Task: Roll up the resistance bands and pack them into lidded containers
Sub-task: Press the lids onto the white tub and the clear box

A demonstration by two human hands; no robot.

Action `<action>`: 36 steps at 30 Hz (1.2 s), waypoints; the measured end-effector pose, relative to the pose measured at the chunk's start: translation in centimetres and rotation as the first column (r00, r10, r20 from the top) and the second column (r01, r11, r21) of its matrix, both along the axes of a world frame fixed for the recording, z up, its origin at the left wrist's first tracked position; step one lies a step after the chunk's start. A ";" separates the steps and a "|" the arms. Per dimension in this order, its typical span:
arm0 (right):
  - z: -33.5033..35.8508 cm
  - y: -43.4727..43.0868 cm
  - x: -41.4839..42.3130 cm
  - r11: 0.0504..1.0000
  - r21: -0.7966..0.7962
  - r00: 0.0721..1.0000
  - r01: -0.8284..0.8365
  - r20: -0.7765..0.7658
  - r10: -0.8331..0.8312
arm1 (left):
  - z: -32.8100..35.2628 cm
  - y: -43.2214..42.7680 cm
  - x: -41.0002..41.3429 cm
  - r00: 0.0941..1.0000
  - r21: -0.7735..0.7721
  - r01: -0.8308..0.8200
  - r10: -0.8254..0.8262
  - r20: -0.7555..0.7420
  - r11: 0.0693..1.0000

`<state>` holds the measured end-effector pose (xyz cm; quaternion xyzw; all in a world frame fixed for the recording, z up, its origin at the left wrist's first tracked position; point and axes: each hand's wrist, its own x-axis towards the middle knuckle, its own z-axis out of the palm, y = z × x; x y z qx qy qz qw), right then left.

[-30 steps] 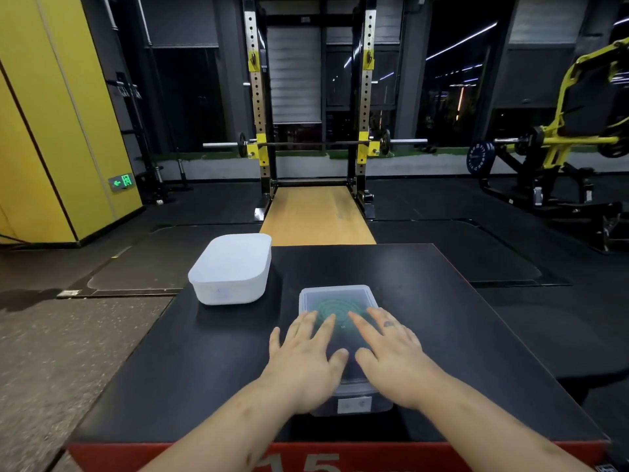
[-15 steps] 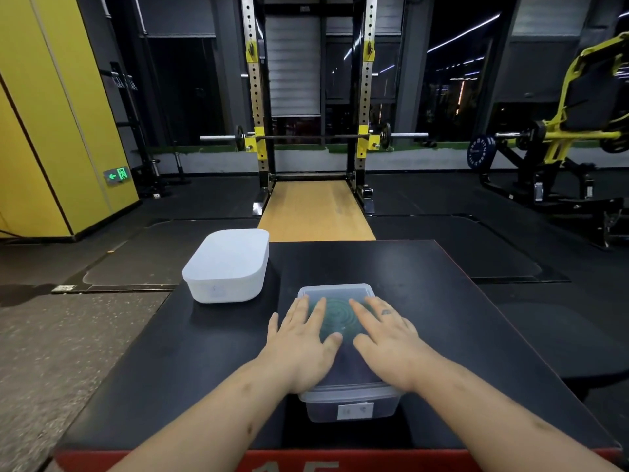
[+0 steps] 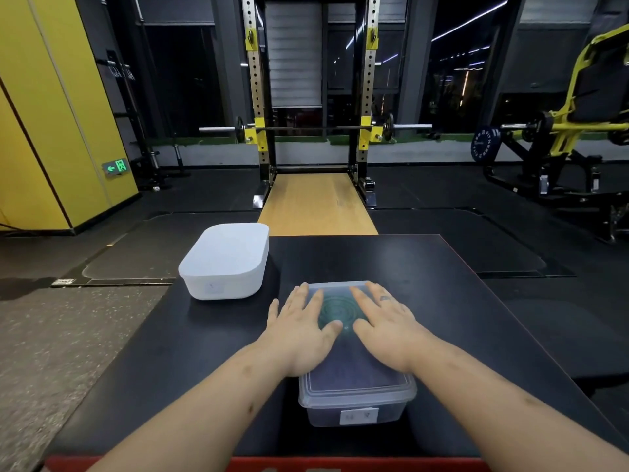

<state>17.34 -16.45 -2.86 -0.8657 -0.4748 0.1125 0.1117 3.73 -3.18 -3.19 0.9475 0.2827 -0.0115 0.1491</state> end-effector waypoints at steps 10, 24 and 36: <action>0.0 2.0 1.4 1.000 0.023 0.999 0.002 0.042 -0.003 | -0.1 1.1 1.5 0.998 -0.034 -0.003 0.005 0.057 0.999; 1.0 3.1 1.0 0.997 -0.027 0.993 -0.066 0.097 0.069 | 0.6 1.3 3.2 0.995 0.060 0.033 -0.038 0.089 0.998; 0.6 3.2 1.2 0.998 0.004 0.996 -0.055 0.071 0.055 | 0.8 1.4 3.2 0.999 0.024 0.015 -0.016 0.046 1.000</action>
